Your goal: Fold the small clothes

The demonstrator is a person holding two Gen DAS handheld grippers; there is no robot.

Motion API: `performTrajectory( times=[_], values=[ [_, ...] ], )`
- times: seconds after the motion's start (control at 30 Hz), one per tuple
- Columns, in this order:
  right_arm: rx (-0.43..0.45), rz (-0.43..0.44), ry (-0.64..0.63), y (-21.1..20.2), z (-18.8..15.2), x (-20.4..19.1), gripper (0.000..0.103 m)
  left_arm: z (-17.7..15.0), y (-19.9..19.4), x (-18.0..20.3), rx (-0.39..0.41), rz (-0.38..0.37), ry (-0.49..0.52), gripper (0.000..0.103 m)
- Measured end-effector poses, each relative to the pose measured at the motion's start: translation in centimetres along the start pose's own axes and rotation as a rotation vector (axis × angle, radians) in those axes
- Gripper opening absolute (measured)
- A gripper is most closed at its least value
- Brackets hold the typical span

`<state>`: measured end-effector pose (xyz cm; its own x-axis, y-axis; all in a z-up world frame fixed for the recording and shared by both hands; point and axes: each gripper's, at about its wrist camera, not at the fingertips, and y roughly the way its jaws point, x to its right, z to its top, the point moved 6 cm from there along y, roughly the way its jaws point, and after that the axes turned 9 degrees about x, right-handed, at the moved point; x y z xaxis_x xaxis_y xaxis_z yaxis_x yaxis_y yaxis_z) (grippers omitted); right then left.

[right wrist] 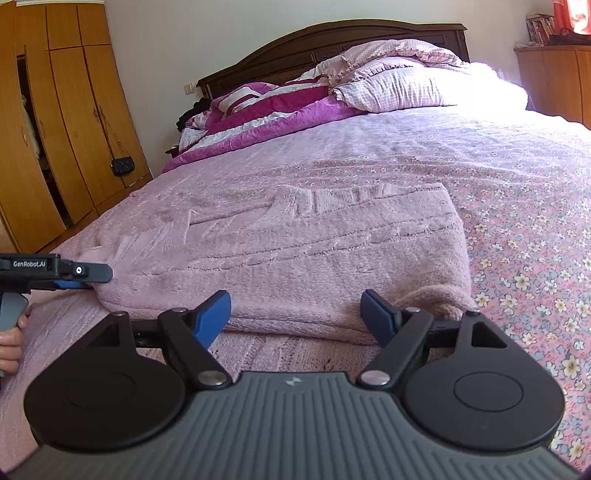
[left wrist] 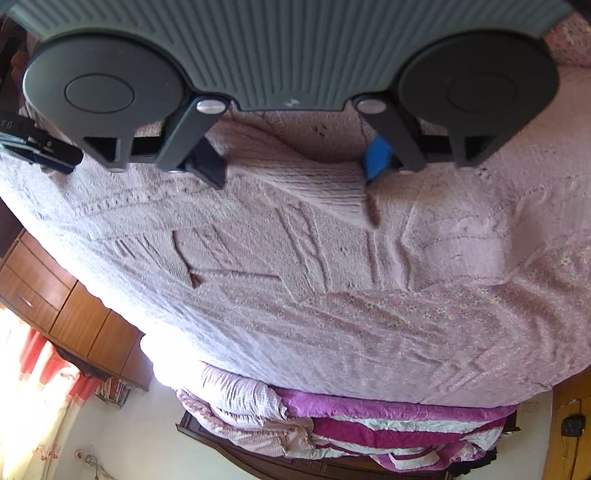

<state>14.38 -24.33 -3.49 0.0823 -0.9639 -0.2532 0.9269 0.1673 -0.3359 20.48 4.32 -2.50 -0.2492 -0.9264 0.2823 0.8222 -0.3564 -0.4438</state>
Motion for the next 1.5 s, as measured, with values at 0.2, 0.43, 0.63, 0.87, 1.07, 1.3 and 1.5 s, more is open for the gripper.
performTrajectory(
  times=[0.2,0.43,0.63,0.87,1.07,1.3,1.5],
  values=[
    [0.007,0.011,0.006,0.0,-0.2,0.1,0.085,1.1,-0.4,-1.6,-0.008,-0.002,-0.08,0.048],
    [0.009,0.016,0.007,-0.1,-0.2,0.4,0.085,3.6,-2.1,-3.9,0.029,0.016,-0.293,0.049],
    [0.009,0.016,0.007,-0.1,-0.2,0.4,0.086,2.7,-1.8,-4.1,-0.035,0.083,-0.198,0.049],
    [0.005,0.017,0.003,0.0,-0.3,0.4,0.086,1.1,-1.9,-2.9,-0.068,-0.016,-0.171,0.067],
    [0.003,0.014,-0.009,0.1,-0.4,0.2,0.087,1.1,-0.1,-2.2,-0.054,-0.051,-0.153,0.067],
    [0.004,0.021,-0.001,0.1,-0.4,0.4,0.088,2.4,-1.8,-1.3,0.014,-0.065,-0.102,0.015],
    [0.002,0.022,-0.005,0.2,-0.4,0.5,0.088,3.8,-0.6,-2.8,-0.017,0.207,-0.027,0.015]
  ],
)
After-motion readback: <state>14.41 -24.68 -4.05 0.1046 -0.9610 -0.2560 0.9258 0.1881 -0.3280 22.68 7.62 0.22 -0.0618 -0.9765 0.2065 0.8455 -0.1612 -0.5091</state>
